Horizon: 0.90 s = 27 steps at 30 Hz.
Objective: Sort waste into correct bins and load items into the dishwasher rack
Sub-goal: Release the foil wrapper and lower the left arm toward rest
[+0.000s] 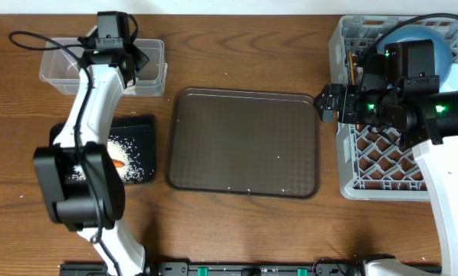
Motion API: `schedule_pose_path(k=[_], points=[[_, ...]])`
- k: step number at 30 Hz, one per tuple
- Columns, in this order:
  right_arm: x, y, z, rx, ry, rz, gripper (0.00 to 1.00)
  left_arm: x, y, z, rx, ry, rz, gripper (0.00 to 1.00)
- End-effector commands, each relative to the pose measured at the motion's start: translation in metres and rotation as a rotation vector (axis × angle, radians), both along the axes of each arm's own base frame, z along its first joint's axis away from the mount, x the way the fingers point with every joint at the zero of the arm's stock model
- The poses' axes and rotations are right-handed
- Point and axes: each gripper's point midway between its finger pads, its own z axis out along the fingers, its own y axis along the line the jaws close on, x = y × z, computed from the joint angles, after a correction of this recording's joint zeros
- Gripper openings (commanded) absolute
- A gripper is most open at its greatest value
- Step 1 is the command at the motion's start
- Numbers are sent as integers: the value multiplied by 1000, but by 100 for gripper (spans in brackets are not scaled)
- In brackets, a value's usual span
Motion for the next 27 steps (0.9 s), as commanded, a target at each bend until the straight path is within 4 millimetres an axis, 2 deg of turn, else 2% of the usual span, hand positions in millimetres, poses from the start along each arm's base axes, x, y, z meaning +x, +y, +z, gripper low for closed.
schedule_pose_path(k=[1,12,20,21,23,24,27], points=[[-2,1,6,-2,-18,3,99,-22,-15,49,-69,-54,-43,63],[-2,1,6,-2,-18,3,99,-158,-20,71,-91,272,-26,63],[-2,1,6,-2,-18,3,99,-236,-23,99,-93,279,-22,63],[-2,1,6,-2,-18,3,99,-246,-24,101,-93,279,-22,68],[-2,1,6,-2,-18,3,99,-272,-25,105,-96,308,-20,82],[-2,1,6,-2,-18,3,99,-285,-26,106,-99,331,-17,96],[-2,1,6,-2,-18,3,99,-321,-28,109,-101,391,-14,98]])
